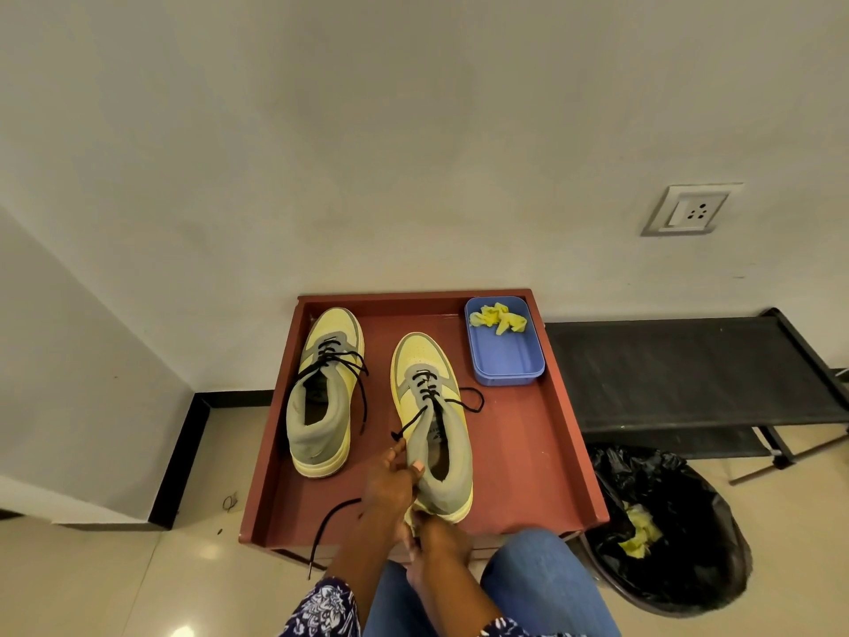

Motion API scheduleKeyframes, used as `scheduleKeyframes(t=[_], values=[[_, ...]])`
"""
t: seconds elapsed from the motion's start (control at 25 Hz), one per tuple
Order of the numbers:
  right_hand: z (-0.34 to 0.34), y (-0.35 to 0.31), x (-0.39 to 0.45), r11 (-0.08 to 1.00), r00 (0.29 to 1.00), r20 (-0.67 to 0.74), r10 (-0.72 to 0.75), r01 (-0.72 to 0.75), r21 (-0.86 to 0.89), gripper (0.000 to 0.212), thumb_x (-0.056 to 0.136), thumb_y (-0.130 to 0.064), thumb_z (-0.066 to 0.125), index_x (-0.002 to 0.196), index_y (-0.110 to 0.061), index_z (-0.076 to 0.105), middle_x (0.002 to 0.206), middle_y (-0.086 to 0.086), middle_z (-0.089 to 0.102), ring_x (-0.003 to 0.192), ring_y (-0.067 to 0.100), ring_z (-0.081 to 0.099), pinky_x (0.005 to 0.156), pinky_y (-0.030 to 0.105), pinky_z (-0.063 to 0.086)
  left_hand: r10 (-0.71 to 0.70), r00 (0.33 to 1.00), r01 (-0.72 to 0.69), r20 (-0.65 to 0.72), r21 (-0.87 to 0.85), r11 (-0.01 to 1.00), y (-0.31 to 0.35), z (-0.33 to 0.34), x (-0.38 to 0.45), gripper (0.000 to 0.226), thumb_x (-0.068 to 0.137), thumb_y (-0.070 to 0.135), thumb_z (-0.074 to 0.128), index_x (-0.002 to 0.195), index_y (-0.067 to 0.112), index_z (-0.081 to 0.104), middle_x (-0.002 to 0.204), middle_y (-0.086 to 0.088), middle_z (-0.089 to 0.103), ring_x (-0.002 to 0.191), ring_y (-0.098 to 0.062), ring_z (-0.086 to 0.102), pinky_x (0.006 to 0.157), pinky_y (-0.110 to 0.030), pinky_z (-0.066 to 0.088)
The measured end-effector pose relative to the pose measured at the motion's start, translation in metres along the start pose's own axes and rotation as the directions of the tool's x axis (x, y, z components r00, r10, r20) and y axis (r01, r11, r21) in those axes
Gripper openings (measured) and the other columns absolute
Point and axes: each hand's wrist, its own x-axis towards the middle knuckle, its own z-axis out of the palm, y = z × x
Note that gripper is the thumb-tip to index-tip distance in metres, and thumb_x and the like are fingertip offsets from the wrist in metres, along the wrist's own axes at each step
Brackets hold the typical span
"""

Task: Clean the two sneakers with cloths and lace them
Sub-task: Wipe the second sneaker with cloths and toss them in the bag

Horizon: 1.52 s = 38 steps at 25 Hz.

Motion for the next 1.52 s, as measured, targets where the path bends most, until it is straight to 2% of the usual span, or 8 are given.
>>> scheduleKeyframes(t=[0.16, 0.4, 0.64, 0.96, 1.04, 1.2, 1.36, 1.52], values=[[-0.018, -0.012, 0.006, 0.987, 0.999, 0.017, -0.05, 0.052, -0.153, 0.022, 0.076, 0.019, 0.056, 0.067, -0.001, 0.055, 0.052, 0.01, 0.056, 0.046, 0.022, 0.047, 0.033, 0.018, 0.036, 0.005, 1.0, -0.005, -0.002, 0.029, 1.0, 0.003, -0.001, -0.004, 0.05, 0.089, -0.007, 0.051, 0.136, 0.006, 0.041, 0.113, -0.016, 0.061, 0.075, -0.021, 0.055, 0.059, -0.028, 0.047], [-0.029, -0.042, 0.017, 0.925, 0.968, -0.03, -0.247, 0.227, -0.305, 0.022, 0.076, 0.015, 0.056, 0.067, -0.005, 0.057, 0.065, 0.015, 0.06, 0.051, 0.023, 0.052, 0.042, 0.026, 0.041, -0.033, 0.999, 0.034, 0.019, -0.041, 0.999, 0.004, 0.0, -0.004, 0.051, 0.089, -0.008, 0.05, 0.136, 0.006, 0.039, 0.106, -0.01, 0.061, 0.1, -0.028, 0.056, 0.079, -0.037, 0.049], [-0.015, -0.085, 0.024, 0.889, 0.965, 0.134, -0.224, 0.258, -0.377, 0.022, 0.084, 0.014, 0.045, 0.091, 0.0, 0.061, 0.075, 0.015, 0.063, 0.059, 0.022, 0.055, 0.036, 0.021, 0.044, -0.11, 0.994, 0.11, -0.011, -0.056, 0.992, 0.008, 0.002, -0.009, 0.046, 0.09, 0.0, 0.052, 0.132, 0.019, 0.045, 0.111, -0.01, 0.059, 0.083, -0.021, 0.055, 0.059, -0.031, 0.044], [-0.018, -0.082, 0.021, 0.774, 0.864, 0.338, -0.372, 0.491, -0.401, 0.043, 0.083, 0.012, 0.044, 0.117, -0.009, 0.06, 0.11, 0.01, 0.066, 0.092, 0.019, 0.063, 0.068, 0.026, 0.053, -0.089, 0.996, 0.087, -0.021, -0.074, 0.993, 0.006, 0.005, -0.011, 0.038, 0.092, -0.001, 0.049, 0.126, 0.014, 0.046, 0.118, -0.015, 0.056, 0.096, -0.027, 0.055, 0.058, -0.032, 0.046], [-0.029, -0.061, 0.015, 0.711, 0.818, 0.321, -0.477, 0.574, -0.406, 0.04, 0.084, 0.009, 0.049, 0.114, -0.015, 0.062, 0.111, 0.004, 0.066, 0.1, 0.019, 0.062, 0.082, 0.032, 0.055, -0.085, 0.996, 0.083, -0.033, -0.066, 0.994, 0.004, 0.006, -0.011, 0.035, 0.092, 0.0, 0.048, 0.124, 0.015, 0.046, 0.121, -0.016, 0.056, 0.101, -0.029, 0.054, 0.058, -0.032, 0.047], [-0.044, -0.027, 0.005, 0.679, 0.776, 0.308, -0.55, 0.63, -0.375, 0.036, 0.085, 0.007, 0.054, 0.105, -0.021, 0.061, 0.107, 0.002, 0.064, 0.094, 0.014, 0.062, 0.065, 0.017, 0.054, -0.083, 0.996, 0.08, -0.043, -0.057, 0.995, 0.004, 0.007, -0.013, 0.024, 0.092, 0.0, 0.049, 0.107, 0.019, 0.052, 0.114, -0.014, 0.059, 0.104, -0.032, 0.056, 0.06, -0.034, 0.049], [-0.047, -0.028, 0.012, 0.698, 0.797, 0.309, -0.519, 0.604, -0.384, 0.032, 0.085, 0.004, 0.056, 0.106, -0.018, 0.065, 0.107, 0.005, 0.066, 0.095, 0.02, 0.064, 0.063, 0.021, 0.056, -0.079, 0.996, 0.076, -0.048, -0.052, 0.996, 0.005, 0.007, -0.014, 0.029, 0.092, 0.0, 0.049, 0.116, 0.017, 0.05, 0.115, -0.014, 0.058, 0.108, -0.034, 0.056, 0.059, -0.033, 0.048], [-0.037, -0.053, 0.023, 0.645, 0.791, 0.283, -0.542, 0.607, -0.464, 0.033, 0.082, 0.002, 0.058, 0.108, -0.014, 0.067, 0.105, 0.005, 0.07, 0.094, 0.02, 0.065, 0.083, 0.035, 0.056, -0.078, 0.995, 0.076, -0.057, -0.04, 0.996, 0.004, 0.006, -0.012, 0.033, 0.092, 0.001, 0.049, 0.123, 0.015, 0.048, 0.12, -0.016, 0.057, 0.103, -0.03, 0.055, 0.059, -0.032, 0.047]])
